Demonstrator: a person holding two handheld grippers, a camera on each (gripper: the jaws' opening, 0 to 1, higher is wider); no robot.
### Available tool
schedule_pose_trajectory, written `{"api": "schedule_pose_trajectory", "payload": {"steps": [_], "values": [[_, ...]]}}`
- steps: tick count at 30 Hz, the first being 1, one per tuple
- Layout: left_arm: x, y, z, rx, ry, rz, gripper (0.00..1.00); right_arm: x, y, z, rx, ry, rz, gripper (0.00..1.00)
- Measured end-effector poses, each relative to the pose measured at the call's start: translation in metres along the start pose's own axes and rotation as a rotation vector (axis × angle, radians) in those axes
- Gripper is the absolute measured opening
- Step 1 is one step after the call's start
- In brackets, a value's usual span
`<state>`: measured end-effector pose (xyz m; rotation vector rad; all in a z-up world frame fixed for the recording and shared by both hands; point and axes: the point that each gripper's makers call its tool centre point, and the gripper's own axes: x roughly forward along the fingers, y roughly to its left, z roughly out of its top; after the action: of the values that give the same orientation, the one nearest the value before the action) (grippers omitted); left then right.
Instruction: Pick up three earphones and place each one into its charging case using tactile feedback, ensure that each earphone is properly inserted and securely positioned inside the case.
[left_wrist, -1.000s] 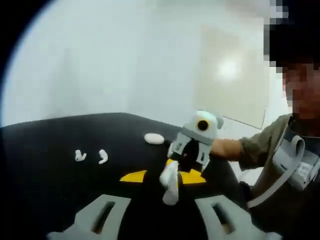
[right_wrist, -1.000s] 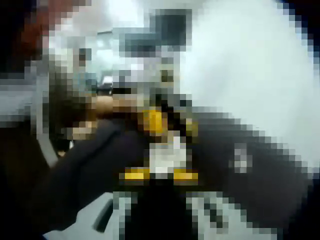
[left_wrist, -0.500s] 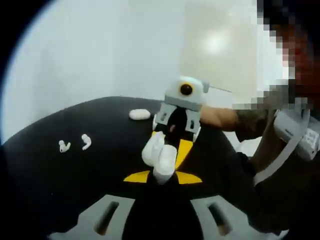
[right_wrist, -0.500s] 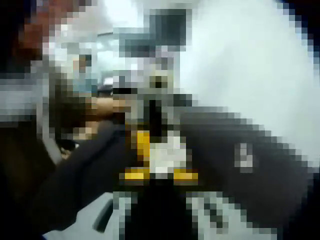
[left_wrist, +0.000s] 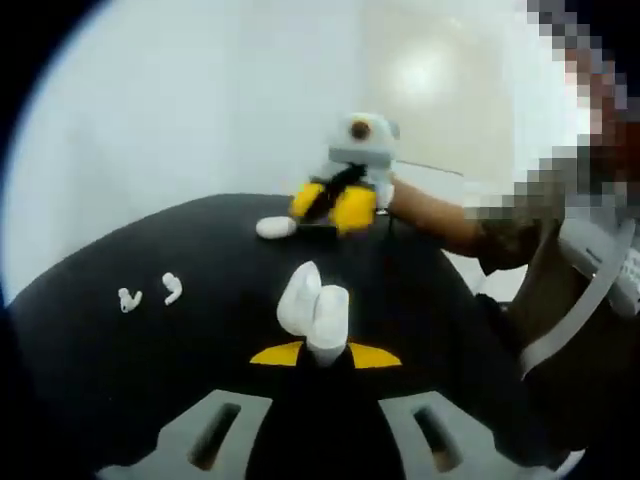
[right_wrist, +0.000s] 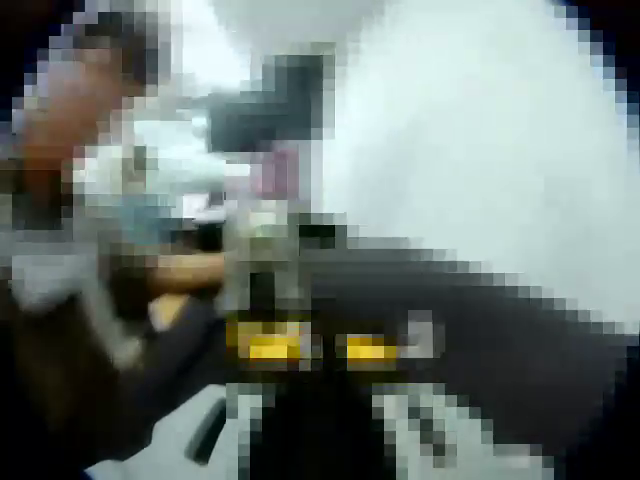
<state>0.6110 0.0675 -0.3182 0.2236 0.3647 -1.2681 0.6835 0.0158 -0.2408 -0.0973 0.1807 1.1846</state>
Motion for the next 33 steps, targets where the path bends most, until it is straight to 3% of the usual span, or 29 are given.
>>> {"api": "schedule_pose_trajectory", "payload": {"steps": [2,3,4,5,9,12,18,21,24,28,29,33], "values": [[0.001,-0.001,0.001,0.023,0.006,0.009,0.13,0.008,-0.031,-0.009,0.050,0.090,-0.157,0.18],[0.001,-0.001,0.001,0.026,0.007,0.011,0.13,0.015,-0.043,-0.014,0.036,0.135,-0.219,0.18],[0.001,0.001,0.001,0.027,0.007,0.012,0.13,0.021,-0.051,-0.016,0.011,0.153,-0.250,0.18],[0.001,0.001,0.001,0.024,0.006,0.012,0.13,0.032,-0.054,-0.020,0.050,0.170,-0.268,0.18],[0.001,0.004,0.002,0.019,0.004,0.017,0.13,0.063,-0.052,-0.042,0.136,0.263,-0.246,0.20],[0.001,0.004,0.001,0.029,0.006,0.019,0.13,0.074,-0.058,-0.058,0.166,0.314,-0.288,0.20],[0.002,0.006,0.002,0.033,0.009,0.016,0.13,0.092,-0.068,-0.059,0.250,0.267,-0.321,0.19],[0.004,0.006,0.003,0.038,0.010,0.016,0.13,0.092,-0.071,-0.060,0.250,0.265,-0.324,0.14],[0.007,0.006,0.003,0.045,0.012,0.018,0.13,0.090,-0.072,-0.058,0.163,0.273,-0.303,0.14],[0.009,0.006,0.004,0.047,0.013,0.018,0.13,0.084,-0.056,-0.036,0.024,0.207,-0.211,0.14],[0.010,0.006,0.004,0.044,0.012,0.018,0.13,0.079,-0.049,-0.026,-0.040,0.176,-0.192,0.14],[0.011,0.005,0.005,0.038,0.013,0.018,0.13,0.052,-0.007,0.017,-0.460,0.022,-0.124,0.14]]}}
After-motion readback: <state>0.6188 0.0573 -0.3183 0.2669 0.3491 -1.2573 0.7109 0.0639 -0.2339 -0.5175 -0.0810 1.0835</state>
